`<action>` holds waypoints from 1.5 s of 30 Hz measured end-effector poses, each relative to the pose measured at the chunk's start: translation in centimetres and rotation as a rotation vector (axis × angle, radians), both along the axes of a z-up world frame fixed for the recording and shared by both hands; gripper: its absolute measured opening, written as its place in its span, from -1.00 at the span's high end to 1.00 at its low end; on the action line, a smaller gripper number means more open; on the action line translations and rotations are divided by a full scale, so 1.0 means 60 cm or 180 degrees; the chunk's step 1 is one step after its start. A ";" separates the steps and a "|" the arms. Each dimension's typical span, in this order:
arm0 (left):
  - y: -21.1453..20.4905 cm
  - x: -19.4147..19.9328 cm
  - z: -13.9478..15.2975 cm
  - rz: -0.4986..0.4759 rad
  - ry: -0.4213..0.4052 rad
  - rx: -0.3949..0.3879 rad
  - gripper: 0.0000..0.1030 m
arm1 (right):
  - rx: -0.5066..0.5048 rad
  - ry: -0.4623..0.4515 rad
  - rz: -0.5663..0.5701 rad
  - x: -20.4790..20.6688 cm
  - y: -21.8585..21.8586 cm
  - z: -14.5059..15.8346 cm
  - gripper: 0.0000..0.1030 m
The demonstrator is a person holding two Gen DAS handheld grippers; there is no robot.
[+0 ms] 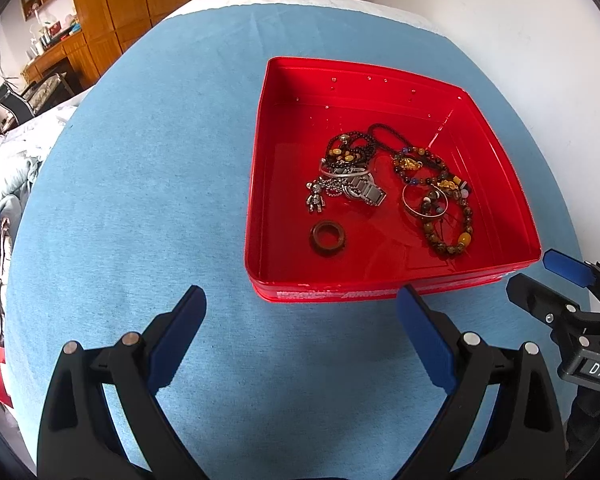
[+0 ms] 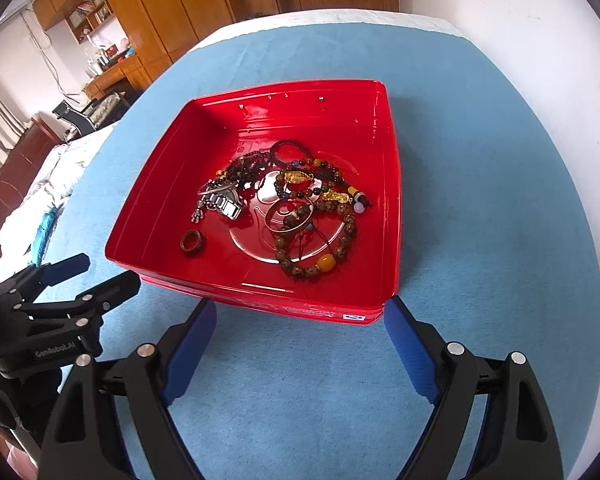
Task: Organize jewelry
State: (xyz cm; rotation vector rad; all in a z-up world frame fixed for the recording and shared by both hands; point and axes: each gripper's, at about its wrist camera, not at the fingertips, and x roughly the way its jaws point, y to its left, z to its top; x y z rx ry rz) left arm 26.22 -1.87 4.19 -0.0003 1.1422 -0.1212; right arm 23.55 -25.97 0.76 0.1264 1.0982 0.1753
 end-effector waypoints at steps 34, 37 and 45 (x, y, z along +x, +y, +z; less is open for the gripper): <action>-0.004 -0.006 0.005 0.0001 -0.0023 0.0012 -0.85 | -0.0040 0.0002 0.0031 -0.003 0.006 -0.001 -0.67; -0.004 -0.006 0.004 -0.0011 -0.0020 0.0015 -0.85 | -0.0042 0.0008 0.0032 -0.003 0.007 -0.001 -0.67; -0.005 -0.005 0.003 -0.0016 -0.0017 0.0012 -0.85 | -0.0048 0.0012 0.0037 -0.002 0.007 -0.001 -0.67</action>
